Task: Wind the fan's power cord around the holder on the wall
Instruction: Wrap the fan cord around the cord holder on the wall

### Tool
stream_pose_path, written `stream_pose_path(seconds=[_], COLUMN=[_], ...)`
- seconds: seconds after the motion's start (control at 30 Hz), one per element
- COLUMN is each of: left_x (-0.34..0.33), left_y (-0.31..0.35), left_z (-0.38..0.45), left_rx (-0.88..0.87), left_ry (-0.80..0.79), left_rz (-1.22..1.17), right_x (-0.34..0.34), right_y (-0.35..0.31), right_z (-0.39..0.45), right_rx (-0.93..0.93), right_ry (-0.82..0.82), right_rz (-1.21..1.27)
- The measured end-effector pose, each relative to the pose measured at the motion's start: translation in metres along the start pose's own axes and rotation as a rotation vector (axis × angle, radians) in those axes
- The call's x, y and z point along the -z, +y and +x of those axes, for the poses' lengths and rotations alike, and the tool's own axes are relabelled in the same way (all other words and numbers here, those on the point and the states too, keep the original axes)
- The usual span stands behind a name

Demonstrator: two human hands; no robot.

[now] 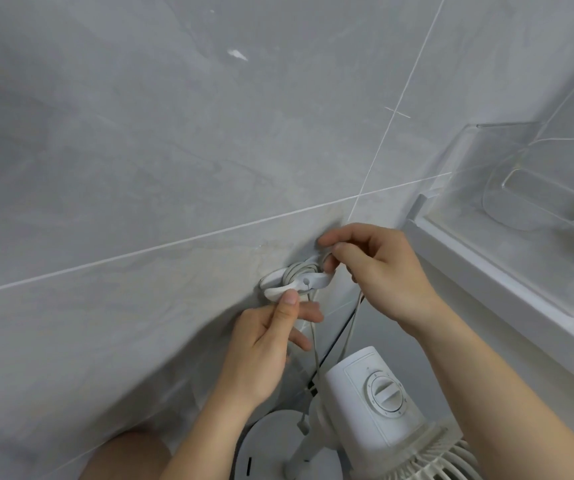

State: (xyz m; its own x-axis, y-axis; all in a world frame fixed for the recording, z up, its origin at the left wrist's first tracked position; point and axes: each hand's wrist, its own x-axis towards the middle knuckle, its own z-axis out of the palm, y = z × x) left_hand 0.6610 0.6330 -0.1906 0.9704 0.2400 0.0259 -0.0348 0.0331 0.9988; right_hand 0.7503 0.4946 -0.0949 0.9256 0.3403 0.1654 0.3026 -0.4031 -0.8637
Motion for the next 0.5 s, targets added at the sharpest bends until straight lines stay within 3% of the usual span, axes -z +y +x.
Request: stream_pose_path(seconds=[0.1, 0.27, 0.4, 0.5], left_x=[-0.003, -0.013, -0.012, -0.01], left_y=[0.005, 0.012, 0.019, 0.02], left_z=[-0.005, -0.012, -0.016, -0.018], left_rx=[-0.016, -0.177, -0.265, -0.44], left_ry=[-0.175, -0.304, -0.217, 0.042], left_rz=[0.003, -0.029, -0.038, 0.136], right_x=[-0.002, -0.009, -0.003, -0.003], right_y=[-0.003, -0.009, -0.008, -0.007], right_z=[-0.001, -0.006, -0.006, -0.005], right_rx=[0.03, 0.075, 0.026, 0.013], right_ry=[-0.053, -0.152, -0.211, -0.258], right_rz=[-0.024, -0.051, 0.07, 0.121])
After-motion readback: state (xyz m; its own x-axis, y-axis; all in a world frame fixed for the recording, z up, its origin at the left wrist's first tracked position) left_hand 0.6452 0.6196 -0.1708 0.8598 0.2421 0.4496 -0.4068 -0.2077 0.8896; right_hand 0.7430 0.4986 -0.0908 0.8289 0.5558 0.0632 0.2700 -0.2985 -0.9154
